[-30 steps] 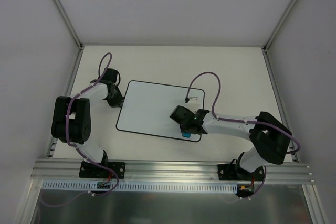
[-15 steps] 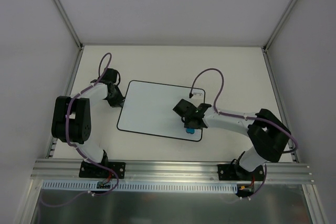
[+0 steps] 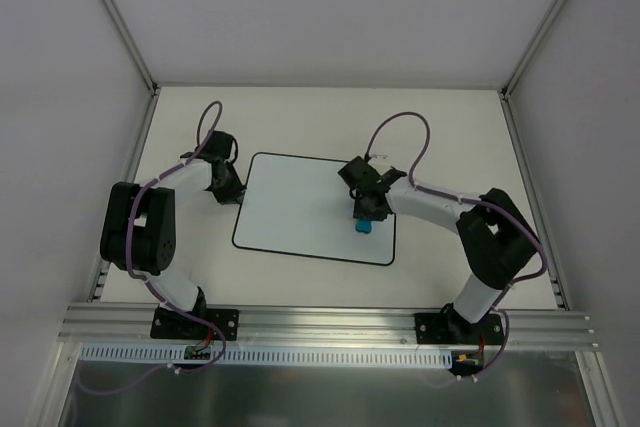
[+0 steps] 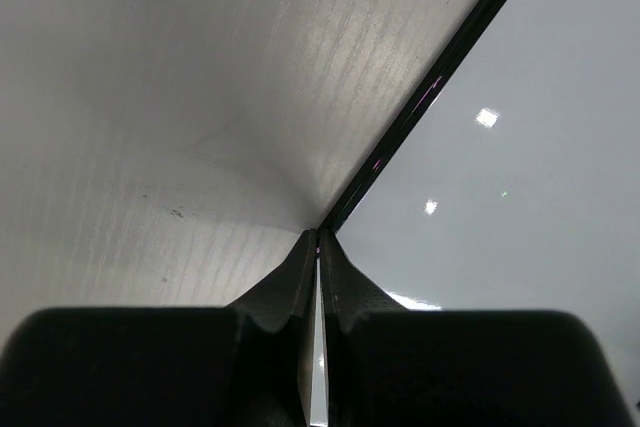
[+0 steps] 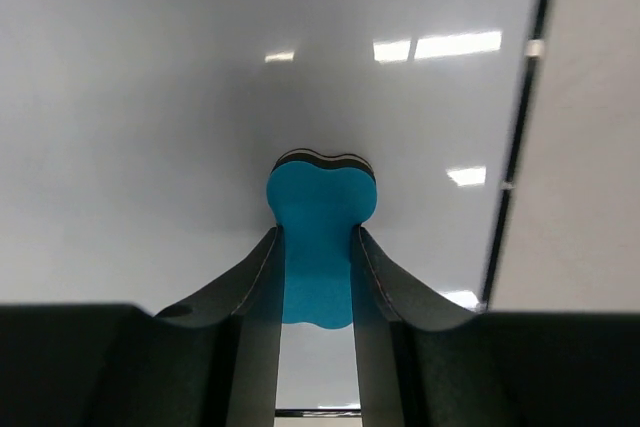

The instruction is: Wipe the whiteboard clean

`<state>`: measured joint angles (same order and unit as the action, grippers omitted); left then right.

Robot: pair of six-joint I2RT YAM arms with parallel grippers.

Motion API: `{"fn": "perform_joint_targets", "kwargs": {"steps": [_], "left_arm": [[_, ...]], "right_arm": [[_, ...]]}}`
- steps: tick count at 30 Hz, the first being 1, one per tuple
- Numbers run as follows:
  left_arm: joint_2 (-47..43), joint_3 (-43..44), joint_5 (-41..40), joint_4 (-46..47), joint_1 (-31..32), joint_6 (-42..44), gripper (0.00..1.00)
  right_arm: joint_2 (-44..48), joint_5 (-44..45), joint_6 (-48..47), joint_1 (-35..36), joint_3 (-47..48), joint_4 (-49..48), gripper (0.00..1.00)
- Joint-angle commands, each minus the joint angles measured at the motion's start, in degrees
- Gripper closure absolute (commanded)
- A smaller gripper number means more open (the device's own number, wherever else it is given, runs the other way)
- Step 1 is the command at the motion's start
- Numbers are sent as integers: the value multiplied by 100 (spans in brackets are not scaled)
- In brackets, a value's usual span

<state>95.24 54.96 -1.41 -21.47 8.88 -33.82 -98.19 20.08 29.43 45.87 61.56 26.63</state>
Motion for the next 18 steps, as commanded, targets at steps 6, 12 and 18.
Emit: {"fn": "perform_joint_targets", "kwargs": {"steps": [6,12,18], "left_arm": [[135,-205,97,-322,61,-124,100],[126,-179,115,-331,61,-81,100],[100,-170,123,-322,61,-72,100]], "right_arm": [[1109,120,-850,-1860,-206,404,100],[873,-328,-1220,-3487,277,404,100],[-32,-645,-1238,-4147,742,386,97]]}}
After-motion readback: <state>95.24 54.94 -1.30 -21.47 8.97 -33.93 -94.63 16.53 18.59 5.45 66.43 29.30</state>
